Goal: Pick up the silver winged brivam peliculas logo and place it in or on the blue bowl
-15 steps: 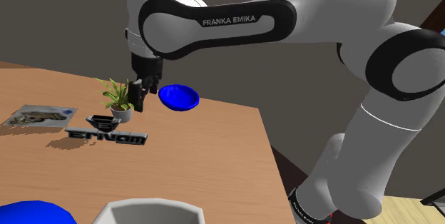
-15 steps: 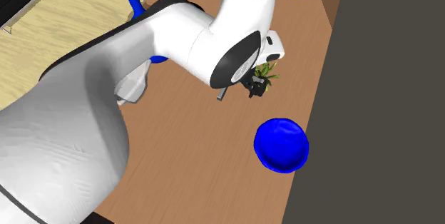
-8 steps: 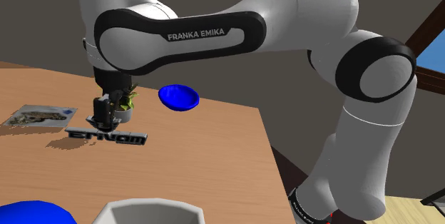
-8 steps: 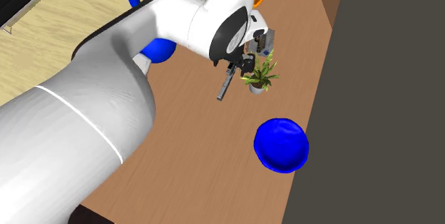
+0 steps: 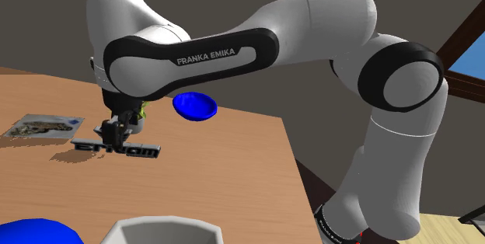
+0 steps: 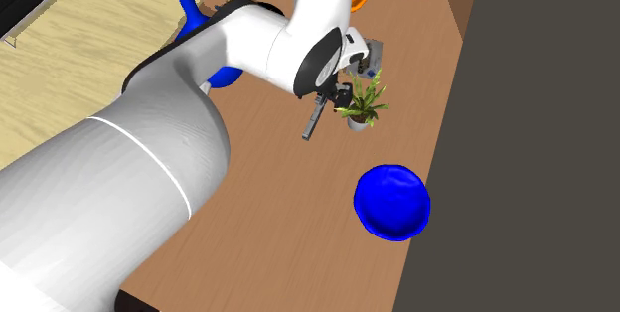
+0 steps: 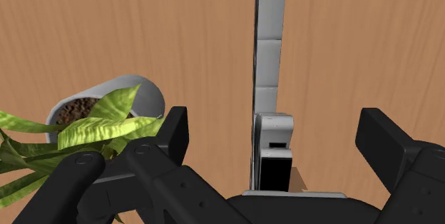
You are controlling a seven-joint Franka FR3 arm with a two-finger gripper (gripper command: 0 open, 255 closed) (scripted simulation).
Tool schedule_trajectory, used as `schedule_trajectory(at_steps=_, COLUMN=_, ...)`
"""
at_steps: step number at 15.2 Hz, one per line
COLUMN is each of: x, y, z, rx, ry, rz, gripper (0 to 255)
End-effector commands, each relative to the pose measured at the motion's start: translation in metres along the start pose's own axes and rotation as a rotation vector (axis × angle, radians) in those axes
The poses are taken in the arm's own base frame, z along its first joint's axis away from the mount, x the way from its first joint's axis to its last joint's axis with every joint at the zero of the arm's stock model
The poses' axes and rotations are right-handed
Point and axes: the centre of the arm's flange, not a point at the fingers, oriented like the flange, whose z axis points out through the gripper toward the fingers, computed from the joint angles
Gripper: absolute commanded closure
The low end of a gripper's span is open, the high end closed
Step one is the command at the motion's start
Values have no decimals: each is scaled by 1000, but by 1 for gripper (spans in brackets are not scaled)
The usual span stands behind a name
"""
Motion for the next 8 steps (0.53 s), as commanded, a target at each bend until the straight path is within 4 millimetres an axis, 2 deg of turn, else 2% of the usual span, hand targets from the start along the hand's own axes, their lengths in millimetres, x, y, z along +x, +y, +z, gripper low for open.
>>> schedule_trajectory(at_steps=1, x=0, y=0, z=2, rx=0, ry=0, rz=0, gripper=0)
schedule_trajectory(at_steps=6, x=0, y=0, z=2, rx=0, ry=0, rz=0, gripper=0)
schedule_trajectory(at_steps=7, x=0, y=0, z=2, rx=0, ry=0, rz=0, gripper=255)
schedule_trajectory(at_steps=8, x=0, y=0, z=2, rx=0, ry=0, rz=0, gripper=255)
